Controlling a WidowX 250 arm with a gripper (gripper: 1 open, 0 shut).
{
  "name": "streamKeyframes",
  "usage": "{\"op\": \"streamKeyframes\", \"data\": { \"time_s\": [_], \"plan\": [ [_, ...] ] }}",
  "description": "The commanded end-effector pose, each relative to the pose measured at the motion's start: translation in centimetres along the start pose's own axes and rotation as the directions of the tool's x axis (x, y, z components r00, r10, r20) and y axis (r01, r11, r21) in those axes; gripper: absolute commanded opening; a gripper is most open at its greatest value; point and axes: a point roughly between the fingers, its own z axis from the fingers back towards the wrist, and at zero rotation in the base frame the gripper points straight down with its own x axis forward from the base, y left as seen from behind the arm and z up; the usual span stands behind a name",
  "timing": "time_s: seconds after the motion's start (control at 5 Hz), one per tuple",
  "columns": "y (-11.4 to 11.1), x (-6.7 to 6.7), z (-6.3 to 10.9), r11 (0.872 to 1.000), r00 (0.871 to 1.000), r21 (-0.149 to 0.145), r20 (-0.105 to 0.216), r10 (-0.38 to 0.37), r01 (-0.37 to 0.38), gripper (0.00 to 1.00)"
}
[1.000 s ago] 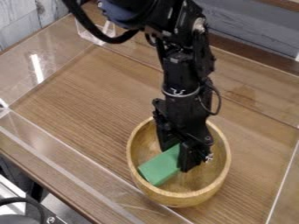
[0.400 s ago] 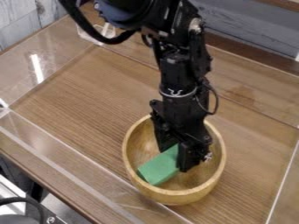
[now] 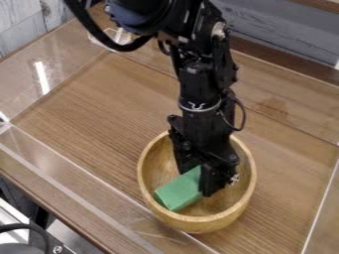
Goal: Remove the green block from inside the brown bowl and put it on the table
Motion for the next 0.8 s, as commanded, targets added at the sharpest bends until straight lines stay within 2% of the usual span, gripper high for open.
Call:
{"op": "streamKeyframes", "data": {
  "time_s": [0.0, 0.6],
  "plan": [
    [-0.12, -0.07, 0.97, 1.000, 1.000, -0.003, 0.025, 0.016, -0.016, 0.00],
    [-0.11, -0.14, 0.44, 0.999, 0.999, -0.009, 0.023, 0.036, -0.036, 0.00]
  ]
}}
